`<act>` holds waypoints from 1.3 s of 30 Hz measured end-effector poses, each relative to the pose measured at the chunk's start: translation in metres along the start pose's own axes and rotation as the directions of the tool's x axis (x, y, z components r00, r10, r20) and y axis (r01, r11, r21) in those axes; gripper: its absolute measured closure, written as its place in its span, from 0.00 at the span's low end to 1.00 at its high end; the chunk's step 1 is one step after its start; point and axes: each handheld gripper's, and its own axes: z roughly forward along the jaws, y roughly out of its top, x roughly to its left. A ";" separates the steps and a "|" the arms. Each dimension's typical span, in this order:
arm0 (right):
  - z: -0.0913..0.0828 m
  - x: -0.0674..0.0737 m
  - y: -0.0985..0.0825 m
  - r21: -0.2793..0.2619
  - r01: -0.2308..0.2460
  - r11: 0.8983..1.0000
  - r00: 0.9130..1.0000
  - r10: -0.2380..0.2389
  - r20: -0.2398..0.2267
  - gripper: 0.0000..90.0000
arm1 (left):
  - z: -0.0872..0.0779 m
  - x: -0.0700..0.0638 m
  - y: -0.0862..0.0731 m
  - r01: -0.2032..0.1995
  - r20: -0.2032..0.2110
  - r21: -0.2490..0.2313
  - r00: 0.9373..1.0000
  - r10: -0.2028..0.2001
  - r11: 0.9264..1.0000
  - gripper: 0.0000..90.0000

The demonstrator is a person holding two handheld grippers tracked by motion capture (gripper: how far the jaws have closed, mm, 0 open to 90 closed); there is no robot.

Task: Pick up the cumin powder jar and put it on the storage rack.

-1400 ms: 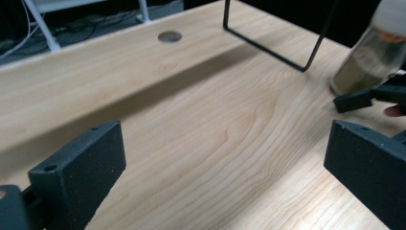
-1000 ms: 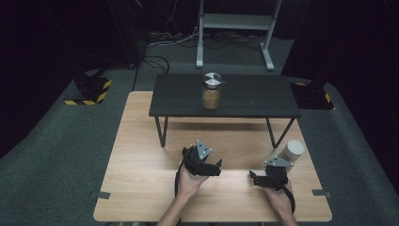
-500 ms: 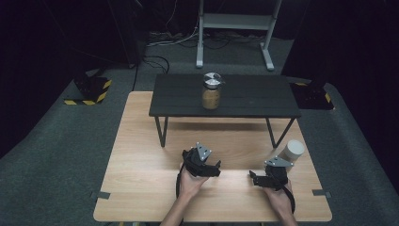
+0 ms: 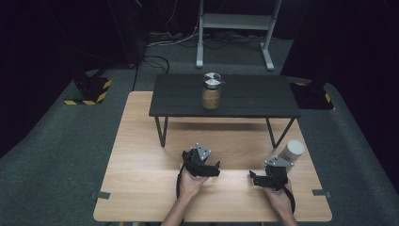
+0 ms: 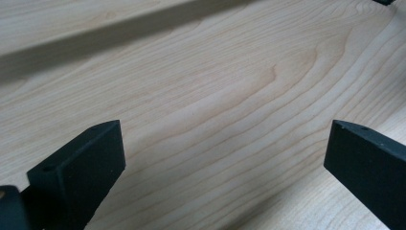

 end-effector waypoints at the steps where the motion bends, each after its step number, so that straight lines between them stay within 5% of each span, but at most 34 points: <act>1: 0.000 0.000 0.000 0.000 0.000 1.000 1.000 0.000 0.000 0.13 | 0.000 0.000 0.000 0.000 0.000 0.000 1.000 0.000 1.000 0.00; 23: 0.000 0.000 0.001 0.003 0.006 1.000 1.000 -0.006 -0.004 0.13 | 0.007 0.004 -0.005 0.018 -0.002 0.053 1.000 -0.018 0.998 0.00; 29: 0.000 0.000 0.001 0.003 0.006 1.000 1.000 -0.006 -0.004 0.13 | 0.013 0.007 0.005 0.049 0.006 0.117 0.999 -0.050 0.992 0.01; 39: 0.000 0.001 0.001 0.003 0.006 1.000 1.000 -0.006 -0.003 0.13 | 0.015 -0.002 0.008 0.015 -0.019 0.137 1.000 -0.013 0.990 0.01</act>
